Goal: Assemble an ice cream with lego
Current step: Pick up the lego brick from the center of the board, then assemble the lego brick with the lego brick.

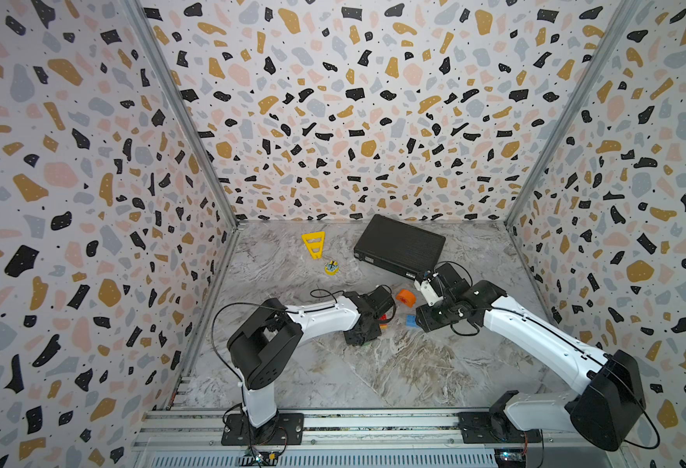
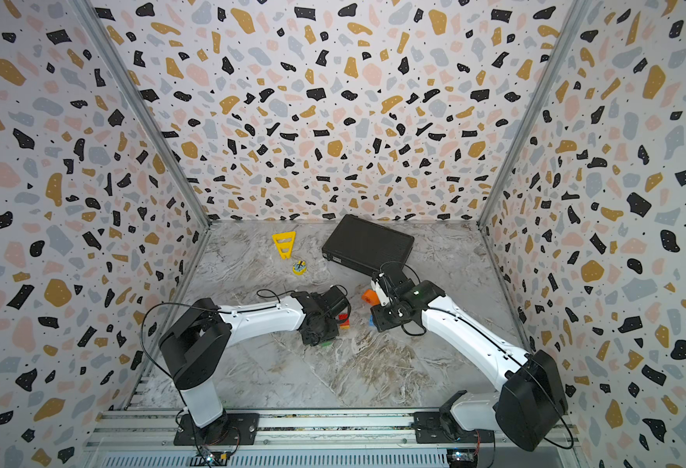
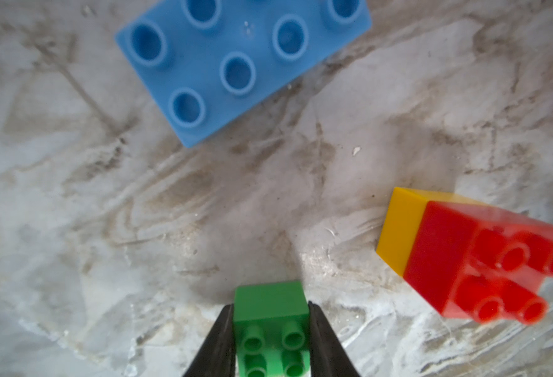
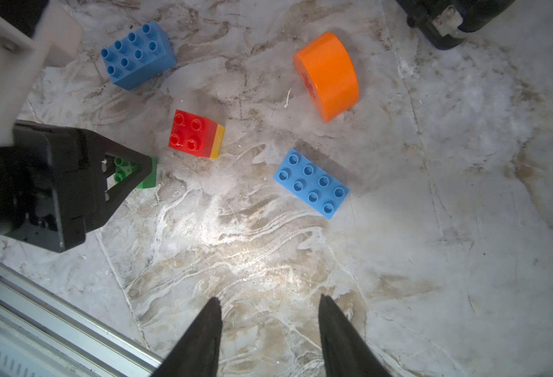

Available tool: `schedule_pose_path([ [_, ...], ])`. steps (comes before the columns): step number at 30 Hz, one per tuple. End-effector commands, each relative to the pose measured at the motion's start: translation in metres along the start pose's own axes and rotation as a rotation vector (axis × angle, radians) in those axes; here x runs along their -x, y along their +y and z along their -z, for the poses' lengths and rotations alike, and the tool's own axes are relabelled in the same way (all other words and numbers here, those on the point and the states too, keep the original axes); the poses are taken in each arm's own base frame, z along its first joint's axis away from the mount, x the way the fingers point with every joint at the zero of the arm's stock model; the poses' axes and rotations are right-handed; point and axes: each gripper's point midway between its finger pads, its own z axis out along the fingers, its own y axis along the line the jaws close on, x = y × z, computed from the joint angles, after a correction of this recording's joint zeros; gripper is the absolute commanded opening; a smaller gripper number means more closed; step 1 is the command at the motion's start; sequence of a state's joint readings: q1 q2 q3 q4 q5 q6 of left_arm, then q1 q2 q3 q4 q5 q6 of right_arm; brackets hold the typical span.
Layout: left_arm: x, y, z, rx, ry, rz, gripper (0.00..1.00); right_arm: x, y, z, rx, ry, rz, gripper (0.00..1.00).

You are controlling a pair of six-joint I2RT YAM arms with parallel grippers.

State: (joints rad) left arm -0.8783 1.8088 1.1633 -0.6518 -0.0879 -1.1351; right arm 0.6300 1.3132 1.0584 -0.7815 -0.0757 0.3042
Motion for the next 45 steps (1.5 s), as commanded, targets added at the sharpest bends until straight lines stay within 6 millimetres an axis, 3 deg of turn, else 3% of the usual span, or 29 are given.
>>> schedule_pose_path([
  [1,0.008,0.001,0.023,0.021,-0.015,-0.09,0.32,-0.002,-0.007,0.012,-0.007,-0.014,-0.02,0.5],
  [7,0.023,0.004,0.068,0.073,-0.032,-0.244,0.31,-0.003,-0.029,0.017,-0.025,-0.006,-0.082,0.49],
  [11,0.023,-0.013,0.082,0.031,0.006,-0.327,0.31,-0.001,-0.041,0.02,-0.036,-0.003,-0.115,0.49],
  [15,0.02,-0.036,0.077,-0.023,0.056,-0.356,0.31,0.002,-0.054,0.022,-0.053,0.001,-0.149,0.49],
  [24,0.031,-0.064,0.056,-0.032,0.063,-0.354,0.3,0.002,-0.069,0.02,-0.067,0.013,-0.198,0.49],
  [45,0.059,-0.067,0.033,-0.063,-0.067,-0.183,0.28,0.002,-0.071,0.016,-0.048,0.015,-0.207,0.48],
])
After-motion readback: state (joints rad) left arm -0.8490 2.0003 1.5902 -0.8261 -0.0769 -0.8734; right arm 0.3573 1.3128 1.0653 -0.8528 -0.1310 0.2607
